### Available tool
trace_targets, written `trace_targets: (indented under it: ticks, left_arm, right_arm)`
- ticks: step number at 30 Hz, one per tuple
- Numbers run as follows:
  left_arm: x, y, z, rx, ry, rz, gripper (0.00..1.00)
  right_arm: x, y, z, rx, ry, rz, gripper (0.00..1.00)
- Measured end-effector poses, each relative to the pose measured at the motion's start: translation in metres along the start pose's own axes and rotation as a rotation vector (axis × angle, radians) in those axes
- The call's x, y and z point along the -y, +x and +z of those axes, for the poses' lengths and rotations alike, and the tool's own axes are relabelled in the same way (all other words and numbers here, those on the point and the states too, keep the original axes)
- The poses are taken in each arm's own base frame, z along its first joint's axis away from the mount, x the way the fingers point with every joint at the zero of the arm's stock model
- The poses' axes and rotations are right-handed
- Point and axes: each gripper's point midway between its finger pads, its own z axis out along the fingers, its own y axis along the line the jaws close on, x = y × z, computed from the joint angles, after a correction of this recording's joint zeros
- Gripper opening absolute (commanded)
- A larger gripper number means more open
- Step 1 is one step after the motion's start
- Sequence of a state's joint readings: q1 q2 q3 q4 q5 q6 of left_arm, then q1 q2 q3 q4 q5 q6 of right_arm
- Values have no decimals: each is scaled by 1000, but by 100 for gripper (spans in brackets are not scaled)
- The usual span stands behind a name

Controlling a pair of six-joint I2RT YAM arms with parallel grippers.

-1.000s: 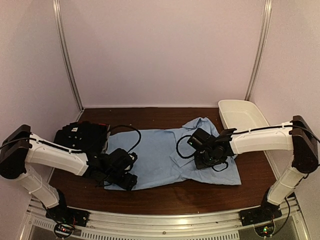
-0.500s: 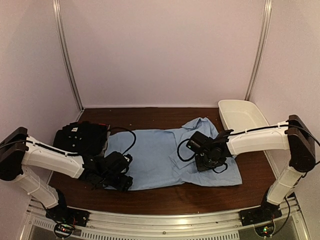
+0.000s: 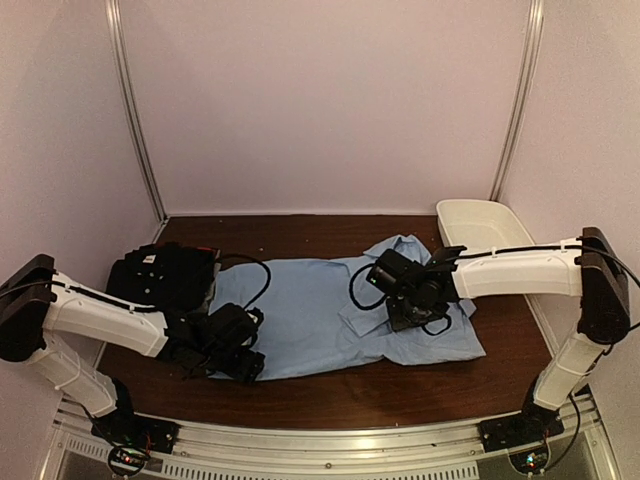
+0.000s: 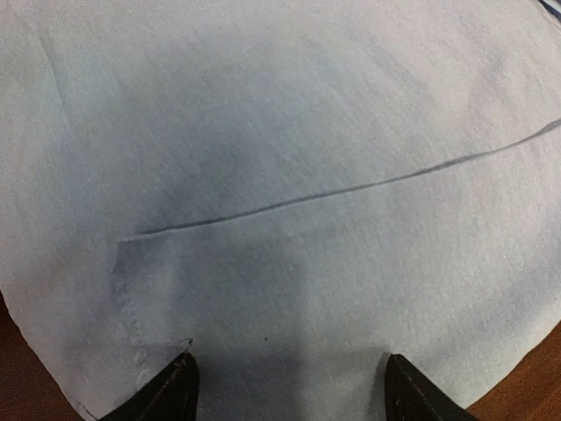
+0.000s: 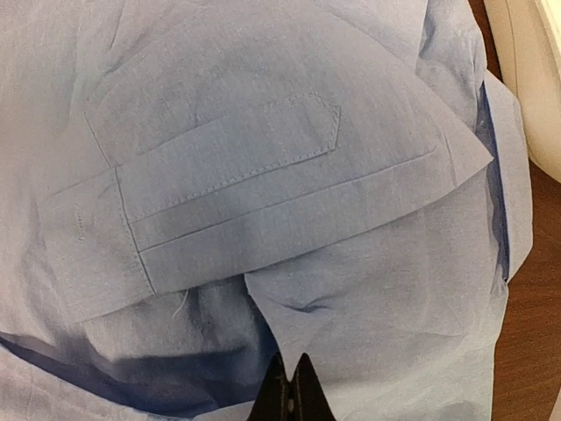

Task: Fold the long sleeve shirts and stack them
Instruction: Smooth out the 1/3-folded shirt at the center of the board.

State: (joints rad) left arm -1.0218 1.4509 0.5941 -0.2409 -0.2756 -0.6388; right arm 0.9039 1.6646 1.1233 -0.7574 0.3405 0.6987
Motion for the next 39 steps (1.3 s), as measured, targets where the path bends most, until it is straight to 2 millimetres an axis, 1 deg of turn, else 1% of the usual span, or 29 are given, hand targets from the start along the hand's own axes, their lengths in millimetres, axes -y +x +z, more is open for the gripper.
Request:
trace_targets:
  ticks: [6,11,15,18,22,25,29,32,35,39]
  left_arm:
    - [-4,2,-2,-7,-15,-9,74]
    - [-10,6,-5,-19,-42,-13,74]
    - [-13,7,-6,-23,-57,-15,74]
    - [-14,7,-6,-24,-60,-21,74]
    - [-15,7,-6,-26,-67,-21,74]
    - [-15,7,-6,-29,-71,-19,74]
    - [-13,5,-5,-32,-71,-18,74]
    - [-12,4,-5,-32,-71,-16,74]
    - [-12,3,-4,-32,-71,-13,74]
    - [-12,3,-4,-33,-71,-12,74]
  right_arm:
    - [4,-10,-3,11,54,-37,0]
    - [5,-11,4,0,111,-87,6]
    - [10,-2,16,-31,167,-136,18]
    - [14,3,21,-49,200,-163,34]
    - [22,12,20,-59,212,-165,56]
    - [32,21,12,-59,195,-144,64]
    - [44,27,-7,-24,136,-72,67]
    - [57,32,-19,-3,104,-10,65]
    - [76,42,-16,-20,97,61,65]
    - [107,66,-4,-74,106,147,67]
